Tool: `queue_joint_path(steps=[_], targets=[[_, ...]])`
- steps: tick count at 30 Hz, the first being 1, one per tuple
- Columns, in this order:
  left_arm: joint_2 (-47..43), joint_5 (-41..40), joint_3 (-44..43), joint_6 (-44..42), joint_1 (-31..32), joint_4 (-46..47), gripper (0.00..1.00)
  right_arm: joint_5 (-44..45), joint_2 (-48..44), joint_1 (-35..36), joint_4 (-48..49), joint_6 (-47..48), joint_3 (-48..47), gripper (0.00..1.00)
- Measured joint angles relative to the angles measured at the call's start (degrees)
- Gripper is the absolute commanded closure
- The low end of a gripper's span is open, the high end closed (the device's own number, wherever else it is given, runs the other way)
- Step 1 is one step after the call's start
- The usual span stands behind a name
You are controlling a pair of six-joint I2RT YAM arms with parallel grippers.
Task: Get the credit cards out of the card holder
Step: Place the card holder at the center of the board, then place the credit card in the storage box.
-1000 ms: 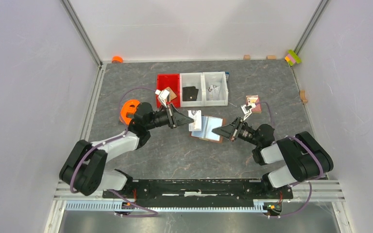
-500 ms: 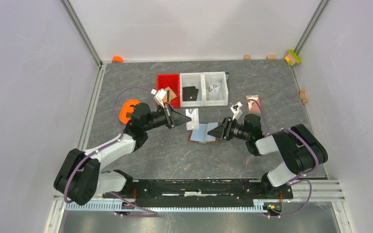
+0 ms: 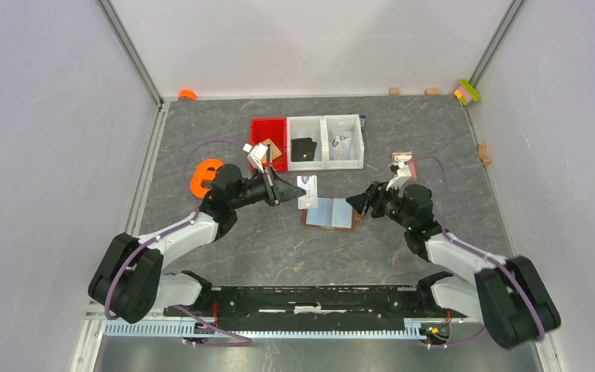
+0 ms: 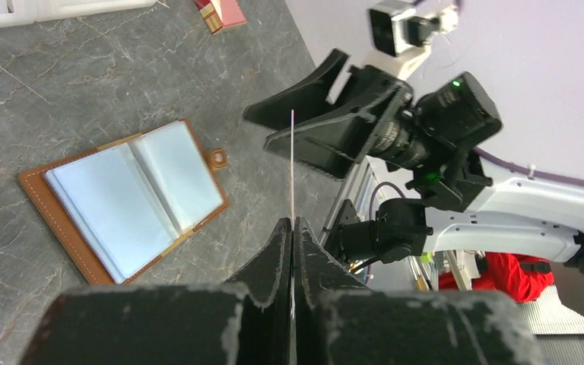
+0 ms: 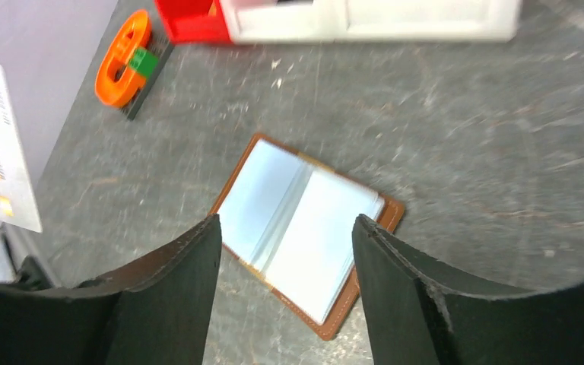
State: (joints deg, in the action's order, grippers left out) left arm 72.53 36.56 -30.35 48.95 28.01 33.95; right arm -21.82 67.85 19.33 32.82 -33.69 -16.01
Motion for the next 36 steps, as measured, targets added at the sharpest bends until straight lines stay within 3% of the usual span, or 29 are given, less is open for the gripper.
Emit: queue_joint_path(steps=[6,18,31,34,36], targets=[[1.4,0.9,0.0,0.0,0.5,0.7,0.98,4.0,-12.7,-0.1,1.8,3.1,4.3,0.25],[8.7,7.1,-0.8,4.2,3.5,9.9,0.98,-11.3,-7.8,4.6,22.5,-2.4,6.1,0.28],[9.2,7.5,-2.7,4.2,6.9,10.0,0.98,-15.6,-1.1,8.3,30.8,-7.2,6.1,0.64],[9.2,7.5,-2.8,3.7,7.3,9.7,0.96,-16.5,-0.6,8.3,35.3,-9.6,6.3,0.77],[8.9,7.6,-3.0,3.6,7.3,9.7,0.90,-16.7,-0.3,8.2,37.5,-11.0,6.8,0.88]])
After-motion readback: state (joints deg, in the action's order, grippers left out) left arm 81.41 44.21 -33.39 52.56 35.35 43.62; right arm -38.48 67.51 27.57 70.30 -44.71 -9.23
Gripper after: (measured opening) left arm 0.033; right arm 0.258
